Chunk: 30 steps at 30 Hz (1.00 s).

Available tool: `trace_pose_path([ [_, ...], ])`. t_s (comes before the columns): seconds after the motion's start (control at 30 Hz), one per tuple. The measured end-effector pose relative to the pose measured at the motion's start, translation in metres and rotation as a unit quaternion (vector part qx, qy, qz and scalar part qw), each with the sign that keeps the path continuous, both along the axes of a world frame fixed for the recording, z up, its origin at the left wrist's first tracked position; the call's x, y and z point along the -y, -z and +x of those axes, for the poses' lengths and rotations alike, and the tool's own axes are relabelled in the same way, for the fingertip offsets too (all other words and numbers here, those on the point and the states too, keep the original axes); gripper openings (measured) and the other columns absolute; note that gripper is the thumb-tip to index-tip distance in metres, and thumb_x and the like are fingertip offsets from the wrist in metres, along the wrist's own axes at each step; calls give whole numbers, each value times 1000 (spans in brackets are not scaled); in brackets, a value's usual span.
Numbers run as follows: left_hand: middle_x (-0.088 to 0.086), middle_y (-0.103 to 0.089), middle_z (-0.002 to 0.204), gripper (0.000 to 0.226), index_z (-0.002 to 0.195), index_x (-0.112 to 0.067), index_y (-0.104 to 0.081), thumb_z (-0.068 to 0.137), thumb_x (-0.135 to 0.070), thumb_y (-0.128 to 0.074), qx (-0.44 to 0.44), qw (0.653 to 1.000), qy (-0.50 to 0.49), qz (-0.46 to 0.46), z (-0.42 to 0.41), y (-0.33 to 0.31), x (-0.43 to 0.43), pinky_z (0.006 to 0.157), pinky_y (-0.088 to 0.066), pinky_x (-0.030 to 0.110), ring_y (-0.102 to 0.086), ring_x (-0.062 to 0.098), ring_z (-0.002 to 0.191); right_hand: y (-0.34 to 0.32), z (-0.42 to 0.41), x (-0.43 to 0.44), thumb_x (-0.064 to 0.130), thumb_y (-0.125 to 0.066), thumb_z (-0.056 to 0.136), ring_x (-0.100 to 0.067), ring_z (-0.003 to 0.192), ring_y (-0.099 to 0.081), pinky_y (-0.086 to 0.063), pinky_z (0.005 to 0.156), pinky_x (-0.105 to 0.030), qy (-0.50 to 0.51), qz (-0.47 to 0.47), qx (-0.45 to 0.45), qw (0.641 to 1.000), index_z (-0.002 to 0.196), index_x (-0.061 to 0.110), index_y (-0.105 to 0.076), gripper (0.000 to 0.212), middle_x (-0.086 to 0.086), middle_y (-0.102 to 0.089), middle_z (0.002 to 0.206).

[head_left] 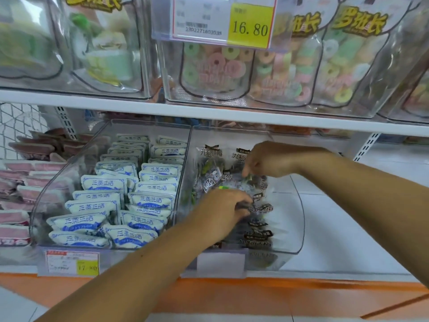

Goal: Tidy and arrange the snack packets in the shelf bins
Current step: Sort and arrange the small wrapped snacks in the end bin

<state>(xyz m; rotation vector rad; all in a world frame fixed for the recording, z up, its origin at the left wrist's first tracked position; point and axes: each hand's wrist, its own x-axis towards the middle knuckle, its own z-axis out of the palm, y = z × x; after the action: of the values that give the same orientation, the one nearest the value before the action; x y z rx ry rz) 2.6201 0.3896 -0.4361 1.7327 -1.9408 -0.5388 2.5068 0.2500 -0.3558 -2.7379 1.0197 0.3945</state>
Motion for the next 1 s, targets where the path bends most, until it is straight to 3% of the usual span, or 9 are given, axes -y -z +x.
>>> trace_pose_path([
  [0.13,-10,-55,137,41,135,-30,-54,96,-40,-54,-59,998,14,32,1,1,-3,91,-36,18,-52,6,119,21,20,20,20,-60,91,-13,93,-63,-52,87,-34,-21,-17,-124,992,100,23,-72,15,4,-70,107],
  [0.27,-11,-58,133,36,131,-35,-58,95,-41,-54,-92,995,-5,41,1,5,-4,97,-42,26,-55,7,115,20,18,23,24,-69,86,-17,117,-54,-44,96,-33,-55,-18,-177,982,129,29,-59,44,8,-58,130],
  [0.33,-12,-58,132,36,129,-36,-58,94,-42,-56,-103,993,-15,47,1,7,-4,97,-43,28,-55,7,115,22,15,24,23,-70,86,-16,117,-52,-45,94,-31,-72,-23,-189,979,139,33,-48,58,7,-55,135],
  [0.47,-14,-56,133,35,129,-39,-57,93,-40,-58,-100,993,-21,52,2,10,-4,96,-43,29,-54,6,115,33,20,26,20,-73,81,-16,102,-50,-40,63,-23,-122,-78,-221,964,148,43,-24,86,4,-50,136],
  [0.6,-13,-58,132,34,126,-40,-59,94,-31,-60,-105,993,-26,47,2,12,-3,90,-42,24,-56,6,112,49,21,29,23,-70,83,-25,111,-48,-52,78,-35,-130,-157,-243,948,144,59,-6,95,-4,-27,145],
  [0.77,-15,-59,130,33,123,-44,-61,93,-28,-62,-106,992,-41,47,4,14,-2,89,-46,26,-60,7,105,51,20,32,36,-68,86,-23,111,-46,-41,73,-31,-151,-158,-187,958,144,56,-20,78,-1,-33,132],
  [0.9,-14,-59,130,34,122,-44,-62,93,-26,-62,-118,991,-44,54,3,12,-4,80,-39,19,-57,5,110,49,20,36,33,-60,92,-24,120,-48,-45,82,-30,-122,-125,-127,976,139,46,-43,52,0,-36,143],
  [1.0,-13,-60,128,32,121,-44,-62,93,-27,-61,-116,991,-46,57,3,10,-6,73,-38,15,-56,3,102,46,20,38,28,-56,96,-24,122,-50,-44,87,-32,-114,-78,-108,985,135,39,-52,41,1,-40,147],
])
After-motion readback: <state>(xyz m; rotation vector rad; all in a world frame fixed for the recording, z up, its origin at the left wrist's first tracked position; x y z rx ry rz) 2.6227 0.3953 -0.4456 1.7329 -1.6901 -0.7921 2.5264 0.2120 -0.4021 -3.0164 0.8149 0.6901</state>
